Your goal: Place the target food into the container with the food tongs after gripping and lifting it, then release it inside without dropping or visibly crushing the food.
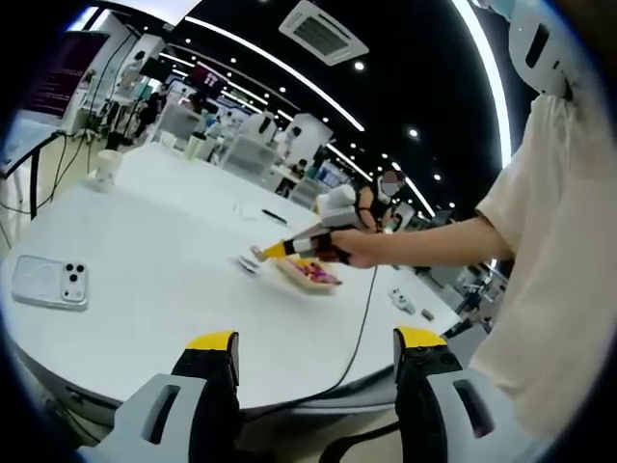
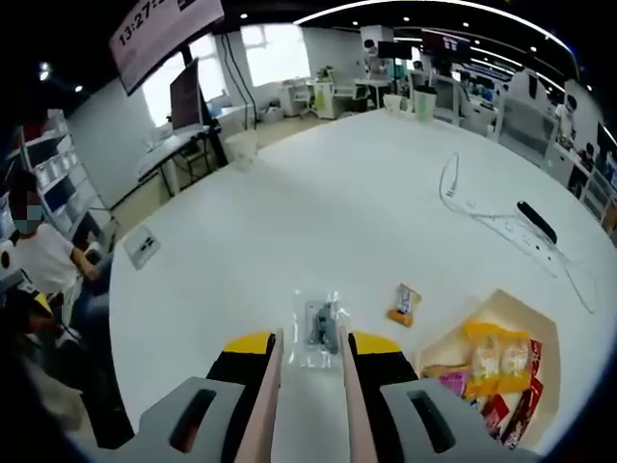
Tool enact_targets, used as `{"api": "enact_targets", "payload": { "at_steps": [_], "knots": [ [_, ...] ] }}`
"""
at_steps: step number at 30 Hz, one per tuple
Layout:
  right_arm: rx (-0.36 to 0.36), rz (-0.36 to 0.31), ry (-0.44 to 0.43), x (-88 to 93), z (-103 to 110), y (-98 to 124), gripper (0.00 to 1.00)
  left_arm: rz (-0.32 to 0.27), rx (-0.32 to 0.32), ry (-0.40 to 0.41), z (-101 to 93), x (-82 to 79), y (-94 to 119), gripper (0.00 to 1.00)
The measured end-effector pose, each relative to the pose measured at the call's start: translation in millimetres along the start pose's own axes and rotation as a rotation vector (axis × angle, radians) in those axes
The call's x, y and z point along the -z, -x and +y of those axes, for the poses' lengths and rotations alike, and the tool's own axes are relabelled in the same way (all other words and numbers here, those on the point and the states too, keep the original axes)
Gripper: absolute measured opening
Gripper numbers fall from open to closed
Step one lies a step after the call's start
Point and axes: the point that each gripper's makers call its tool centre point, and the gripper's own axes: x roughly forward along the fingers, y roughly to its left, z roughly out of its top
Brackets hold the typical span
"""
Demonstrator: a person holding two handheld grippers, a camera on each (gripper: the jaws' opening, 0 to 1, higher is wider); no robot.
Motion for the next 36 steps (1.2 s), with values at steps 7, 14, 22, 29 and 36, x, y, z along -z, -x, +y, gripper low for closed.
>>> {"api": "enact_targets", "payload": {
  "at_steps": [7,14,22,29,36],
  "knots": [
    [0.005,0.027,0.014,6.5,-1.2,-8.1,0.3,0.005,0.001,0.003,2.4,0.2,-0.8,0.64],
    [0.02,0.042,0.017,9.6,-5.7,-12.5,0.3,0.013,0.001,0.012,4.0,3.0,-1.8,0.64],
    [0.017,0.059,0.024,12.8,-6.8,-16.9,0.3,0.02,0.004,0.018,3.5,4.9,-4.1,0.65],
    [0.015,0.074,0.023,17.5,-6.5,-20.0,0.3,0.022,0.004,0.025,4.3,6.2,-4.9,0.65],
    [0.015,0.079,0.028,17.1,-5.7,-22.1,0.3,0.027,0.002,0.03,5.0,8.5,-4.7,0.64]
  ]
}}
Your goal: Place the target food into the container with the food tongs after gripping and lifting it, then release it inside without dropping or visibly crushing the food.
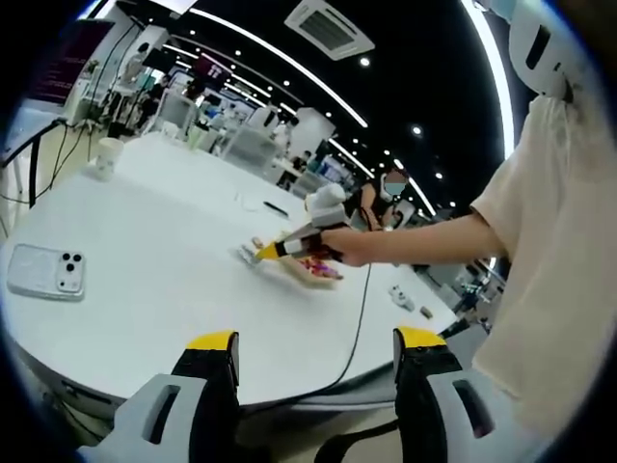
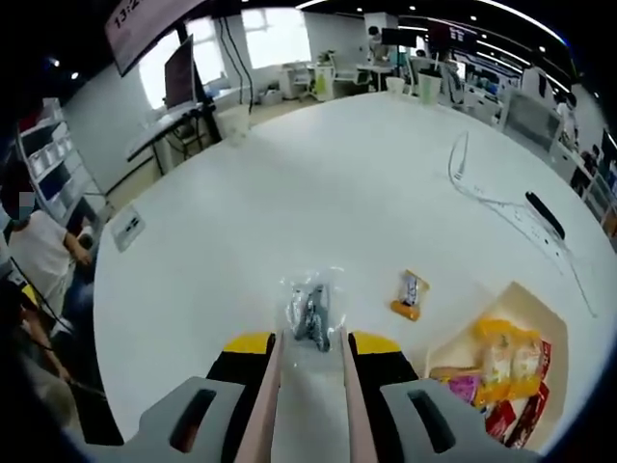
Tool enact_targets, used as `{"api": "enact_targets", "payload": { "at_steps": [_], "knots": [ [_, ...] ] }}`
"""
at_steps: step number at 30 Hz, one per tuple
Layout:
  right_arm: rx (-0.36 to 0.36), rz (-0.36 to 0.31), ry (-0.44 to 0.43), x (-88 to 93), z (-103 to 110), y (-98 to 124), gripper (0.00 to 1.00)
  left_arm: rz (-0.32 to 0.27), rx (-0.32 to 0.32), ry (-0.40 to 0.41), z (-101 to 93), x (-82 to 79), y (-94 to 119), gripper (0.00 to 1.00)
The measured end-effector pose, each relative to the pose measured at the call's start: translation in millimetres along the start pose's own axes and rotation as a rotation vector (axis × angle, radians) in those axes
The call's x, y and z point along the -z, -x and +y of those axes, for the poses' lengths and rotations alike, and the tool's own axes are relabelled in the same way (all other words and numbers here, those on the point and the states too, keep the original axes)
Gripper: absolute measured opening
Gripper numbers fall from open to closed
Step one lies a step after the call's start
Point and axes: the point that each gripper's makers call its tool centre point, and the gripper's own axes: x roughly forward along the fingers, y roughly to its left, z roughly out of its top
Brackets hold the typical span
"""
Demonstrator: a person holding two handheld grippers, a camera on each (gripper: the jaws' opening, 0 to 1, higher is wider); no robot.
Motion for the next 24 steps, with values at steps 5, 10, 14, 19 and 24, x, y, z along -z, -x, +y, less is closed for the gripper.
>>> {"api": "enact_targets", "payload": {
  "at_steps": [5,10,14,19,24],
  "knots": [
    [-0.001,0.004,0.001,0.2,-0.6,-1.4,0.3,0.0,0.001,0.003,-0.3,-0.1,-1.3,0.64],
    [-0.002,0.003,0.003,-2.2,-0.2,-1.0,0.3,0.002,0.001,0.006,-0.3,0.4,-1.5,0.64],
    [0.002,-0.015,0.017,-10.5,0.8,2.2,0.3,0.001,0.002,0.009,0.0,0.6,-1.6,0.64],
    [0.01,-0.024,0.016,-15.0,-0.5,-0.2,0.3,0.004,0.005,0.009,0.1,1.1,-2.6,0.64],
    [0.019,0.008,0.035,-9.8,1.4,-5.9,0.3,0.001,0.003,0.019,1.1,1.5,-1.9,0.64]
  ]
}}
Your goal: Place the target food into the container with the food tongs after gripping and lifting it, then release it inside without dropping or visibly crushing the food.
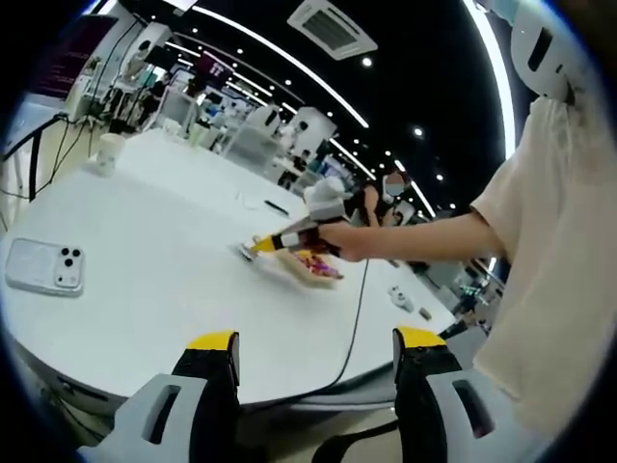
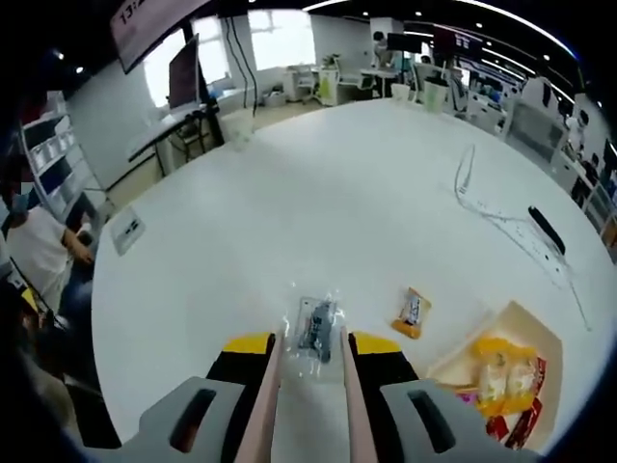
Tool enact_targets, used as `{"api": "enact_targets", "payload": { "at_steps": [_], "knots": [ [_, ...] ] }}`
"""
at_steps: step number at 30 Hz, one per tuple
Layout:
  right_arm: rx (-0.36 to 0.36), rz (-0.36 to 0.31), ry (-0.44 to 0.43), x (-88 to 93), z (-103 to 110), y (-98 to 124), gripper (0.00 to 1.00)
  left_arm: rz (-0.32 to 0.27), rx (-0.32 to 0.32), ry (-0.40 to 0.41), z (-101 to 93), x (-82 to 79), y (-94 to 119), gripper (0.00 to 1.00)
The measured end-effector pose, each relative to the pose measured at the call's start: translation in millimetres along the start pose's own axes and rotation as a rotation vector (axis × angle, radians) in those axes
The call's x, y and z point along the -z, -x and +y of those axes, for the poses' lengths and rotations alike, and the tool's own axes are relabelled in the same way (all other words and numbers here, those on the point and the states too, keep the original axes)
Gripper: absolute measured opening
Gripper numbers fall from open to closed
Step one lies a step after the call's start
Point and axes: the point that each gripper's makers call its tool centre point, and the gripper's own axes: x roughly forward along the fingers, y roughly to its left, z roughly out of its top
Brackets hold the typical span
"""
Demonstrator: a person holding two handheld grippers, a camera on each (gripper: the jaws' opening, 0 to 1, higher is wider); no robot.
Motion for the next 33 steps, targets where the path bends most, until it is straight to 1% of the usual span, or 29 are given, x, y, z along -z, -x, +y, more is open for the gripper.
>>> {"api": "enact_targets", "payload": {
  "at_steps": [1,5,13,15,16,19,22,24,33],
  "knots": [
    [0.008,0.015,0.003,2.5,-1.4,-1.1,0.3,0.001,0.0,0.0,0.0,0.1,0.0,0.64],
    [0.006,0.018,-0.012,1.7,-1.6,-1.7,0.3,-0.003,-0.003,0.002,1.6,-1.8,0.0,0.64],
    [-0.001,0.039,-0.004,2.9,-0.6,-2.9,0.29,0.003,0.003,0.001,1.0,-0.8,-0.4,0.64],
    [-0.002,0.055,-0.013,3.3,-8.6,-9.1,0.29,-0.002,0.0,0.004,1.9,-2.1,-0.6,0.63],
    [-0.002,0.062,-0.013,3.2,-8.9,-9.7,0.29,-0.003,0.001,0.004,1.8,-2.4,-0.6,0.63],
    [-0.004,0.088,0.016,2.8,-15.1,-16.1,0.28,-0.002,0.005,0.0,0.7,-3.3,-1.2,0.63],
    [-0.005,0.109,0.039,2.1,-15.4,-18.0,0.28,-0.004,0.006,-0.002,1.6,-3.6,-1.1,0.63],
    [-0.004,0.118,0.058,4.7,-17.5,-22.0,0.28,-0.007,0.004,0.0,2.3,-4.0,-0.9,0.63],
    [-0.013,0.114,0.081,5.2,-18.9,-24.0,0.28,-0.014,0.004,0.013,1.6,-2.8,-1.7,0.63]
  ]
}}
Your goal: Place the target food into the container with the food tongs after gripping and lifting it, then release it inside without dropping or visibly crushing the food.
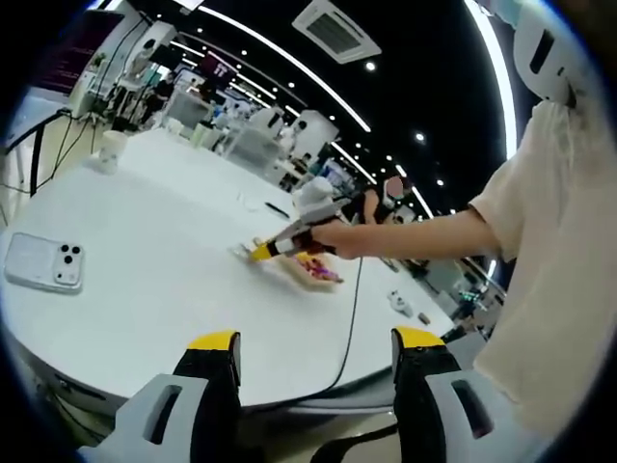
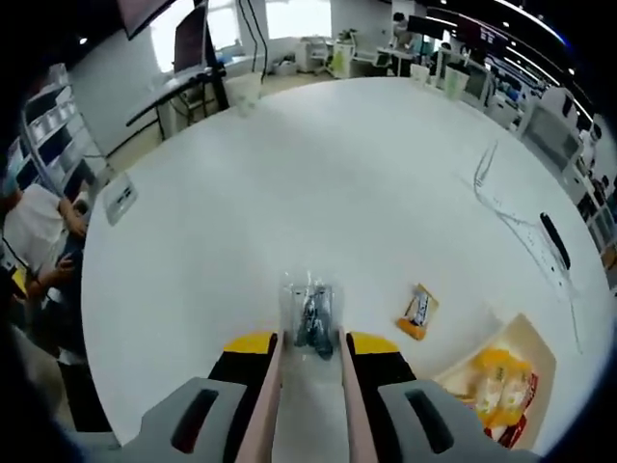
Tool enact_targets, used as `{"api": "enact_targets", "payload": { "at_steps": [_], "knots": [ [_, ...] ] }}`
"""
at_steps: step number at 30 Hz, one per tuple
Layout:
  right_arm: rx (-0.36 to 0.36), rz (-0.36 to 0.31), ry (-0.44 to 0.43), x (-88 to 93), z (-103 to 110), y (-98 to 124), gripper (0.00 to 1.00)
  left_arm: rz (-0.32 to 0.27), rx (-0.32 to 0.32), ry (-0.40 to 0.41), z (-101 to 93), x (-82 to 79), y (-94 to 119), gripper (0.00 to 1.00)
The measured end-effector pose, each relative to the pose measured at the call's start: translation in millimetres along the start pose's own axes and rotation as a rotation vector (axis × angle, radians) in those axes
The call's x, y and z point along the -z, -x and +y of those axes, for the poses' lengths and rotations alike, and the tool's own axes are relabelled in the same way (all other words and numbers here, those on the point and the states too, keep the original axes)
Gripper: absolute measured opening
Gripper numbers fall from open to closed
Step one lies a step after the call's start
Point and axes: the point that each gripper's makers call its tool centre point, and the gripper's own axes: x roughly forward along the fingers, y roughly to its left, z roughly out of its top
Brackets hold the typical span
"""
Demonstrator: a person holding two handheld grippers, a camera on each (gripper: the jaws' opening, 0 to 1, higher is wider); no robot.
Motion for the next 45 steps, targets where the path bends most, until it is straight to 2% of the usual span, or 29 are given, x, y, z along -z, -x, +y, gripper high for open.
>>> {"api": "enact_targets", "payload": {
  "at_steps": [7,16,23,28,34,39,42,43,45],
  "knots": [
    [0.006,-0.025,-0.011,2.4,3.4,3.6,0.26,-0.014,0.004,0.005,1.2,-5.9,-0.8,0.63],
    [0.021,-0.043,-0.052,2.4,18.7,16.5,0.24,-0.024,0.003,0.0,0.8,-6.4,3.0,0.62],
    [0.001,-0.057,-0.071,5.1,22.3,15.5,0.23,-0.04,-0.017,-0.001,5.6,-9.5,11.3,0.62],
    [-0.02,-0.068,-0.086,7.8,25.3,17.7,0.23,-0.039,-0.009,-0.015,3.0,-11.4,11.5,0.62],
    [-0.022,-0.091,-0.061,9.5,43.3,40.8,0.24,-0.04,0.013,-0.037,-1.4,-17.9,4.7,0.62],
    [0.0,-0.121,-0.079,8.9,39.7,61.0,0.24,-0.046,0.038,-0.067,-10.8,-28.7,-3.6,0.62],
    [0.001,-0.17,-0.106,0.6,38.8,79.7,0.24,-0.042,0.056,-0.083,-16.5,-30.5,-7.1,0.62],
    [0.001,-0.194,-0.102,-4.2,39.8,85.9,0.24,-0.038,0.063,-0.091,-18.6,-30.6,-8.1,0.62],
    [0.013,-0.199,-0.077,-7.4,40.8,95.6,0.24,-0.037,0.068,-0.1,-21.0,-31.4,-9.2,0.62]
  ]
}}
